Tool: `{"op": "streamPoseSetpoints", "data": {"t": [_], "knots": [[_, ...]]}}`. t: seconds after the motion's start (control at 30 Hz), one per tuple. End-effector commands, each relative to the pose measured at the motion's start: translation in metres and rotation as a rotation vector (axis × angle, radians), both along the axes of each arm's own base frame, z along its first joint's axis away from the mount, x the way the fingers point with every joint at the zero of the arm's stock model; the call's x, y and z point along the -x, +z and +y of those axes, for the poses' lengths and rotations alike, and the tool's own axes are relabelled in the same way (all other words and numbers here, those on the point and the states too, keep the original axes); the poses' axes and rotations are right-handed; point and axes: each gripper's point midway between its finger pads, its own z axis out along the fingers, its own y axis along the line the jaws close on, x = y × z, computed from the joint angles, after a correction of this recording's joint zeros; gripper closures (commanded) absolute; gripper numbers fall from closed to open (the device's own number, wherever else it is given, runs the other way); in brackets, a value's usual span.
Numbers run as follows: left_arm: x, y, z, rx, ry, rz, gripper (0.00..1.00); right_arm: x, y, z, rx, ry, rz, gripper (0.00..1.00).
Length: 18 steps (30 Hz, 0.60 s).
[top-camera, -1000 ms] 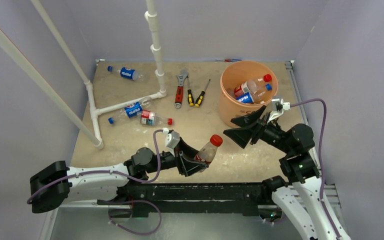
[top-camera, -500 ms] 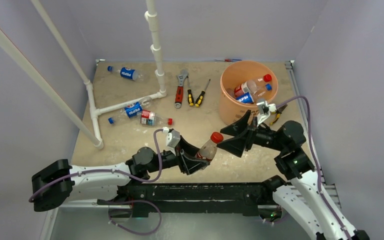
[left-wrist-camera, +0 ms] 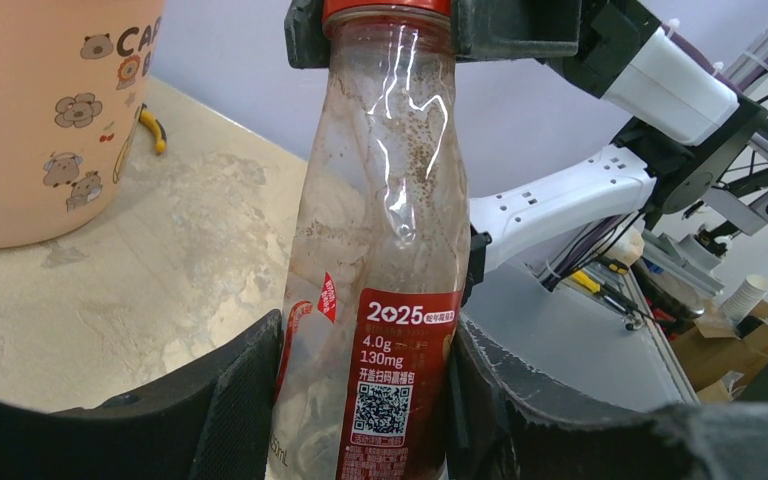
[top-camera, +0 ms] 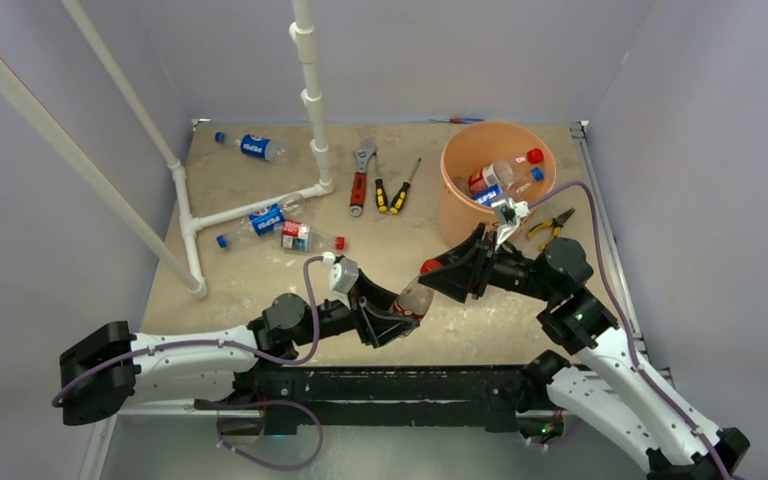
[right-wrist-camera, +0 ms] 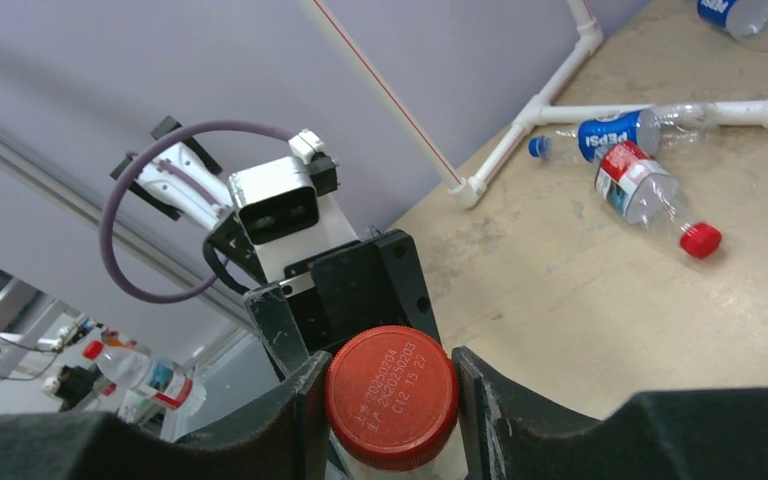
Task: Put the plastic bottles in the bin
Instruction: Place the plastic bottle in the trash bin.
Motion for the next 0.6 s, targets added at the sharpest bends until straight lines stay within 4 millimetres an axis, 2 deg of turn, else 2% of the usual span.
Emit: {"op": "streamPoseSetpoints", "data": {"t": [0.0, 0.07, 0.17, 0.2, 0.23, 0.33, 0.4, 0.5, 0.57], "knots": [[0.003, 0.03, 0.004, 0.072, -0.003, -0.065, 0.71, -0.005, 0.019, 0.0, -0.084, -0.031, -0.04, 0.53], [0.004, 0.03, 0.004, 0.07, -0.001, -0.065, 0.71, -0.003, 0.018, 0.003, -0.088, -0.008, -0.032, 0.55], [0.002, 0.03, 0.004, 0.067, 0.006, -0.063, 0.71, 0.003, 0.016, 0.009, -0.081, 0.031, -0.023, 0.47], [0.002, 0.03, 0.005, 0.066, 0.01, -0.063, 0.71, 0.004, 0.015, 0.011, -0.075, 0.038, -0.021, 0.48], [0.001, 0.03, 0.005, 0.065, 0.013, -0.062, 0.71, 0.004, 0.015, 0.011, -0.07, 0.032, -0.022, 0.53], [0.0, 0.029, 0.006, 0.065, 0.021, -0.058, 0.69, 0.002, 0.016, 0.011, -0.069, 0.008, -0.029, 0.79], [-0.001, 0.027, 0.006, 0.058, 0.027, -0.044, 0.6, 0.002, 0.017, 0.011, -0.071, 0.002, -0.031, 0.99], [-0.008, 0.022, 0.007, 0.033, 0.063, -0.005, 0.39, 0.001, 0.024, 0.007, -0.081, -0.022, -0.058, 1.0], [-0.016, 0.019, 0.013, 0.023, 0.12, 0.028, 0.24, 0.0, 0.042, 0.0, -0.094, -0.064, -0.115, 1.0]]}}
